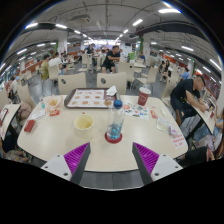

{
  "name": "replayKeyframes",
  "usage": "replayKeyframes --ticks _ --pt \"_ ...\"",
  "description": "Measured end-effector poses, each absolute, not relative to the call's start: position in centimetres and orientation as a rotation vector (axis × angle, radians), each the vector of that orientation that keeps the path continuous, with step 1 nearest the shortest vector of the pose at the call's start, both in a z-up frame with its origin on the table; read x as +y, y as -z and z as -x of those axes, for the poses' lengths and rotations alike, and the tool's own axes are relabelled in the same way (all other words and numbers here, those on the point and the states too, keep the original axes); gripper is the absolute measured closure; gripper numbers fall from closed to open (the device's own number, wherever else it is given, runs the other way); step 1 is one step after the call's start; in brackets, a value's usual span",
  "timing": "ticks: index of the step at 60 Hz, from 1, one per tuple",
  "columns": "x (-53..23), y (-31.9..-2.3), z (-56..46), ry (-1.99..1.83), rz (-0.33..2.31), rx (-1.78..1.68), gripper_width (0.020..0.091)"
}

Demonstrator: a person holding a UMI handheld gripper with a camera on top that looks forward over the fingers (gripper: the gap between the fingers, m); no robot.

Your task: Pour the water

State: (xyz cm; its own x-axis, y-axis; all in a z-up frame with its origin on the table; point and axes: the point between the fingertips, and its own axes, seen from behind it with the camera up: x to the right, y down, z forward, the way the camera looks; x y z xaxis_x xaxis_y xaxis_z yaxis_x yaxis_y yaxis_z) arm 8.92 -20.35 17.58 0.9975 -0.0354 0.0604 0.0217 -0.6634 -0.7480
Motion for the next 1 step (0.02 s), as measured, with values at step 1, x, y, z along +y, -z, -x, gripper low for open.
replayKeyframes --ticks 1 --pt "-20.49 -17.46 -8.85 0.083 2.3 0.011 0.0255"
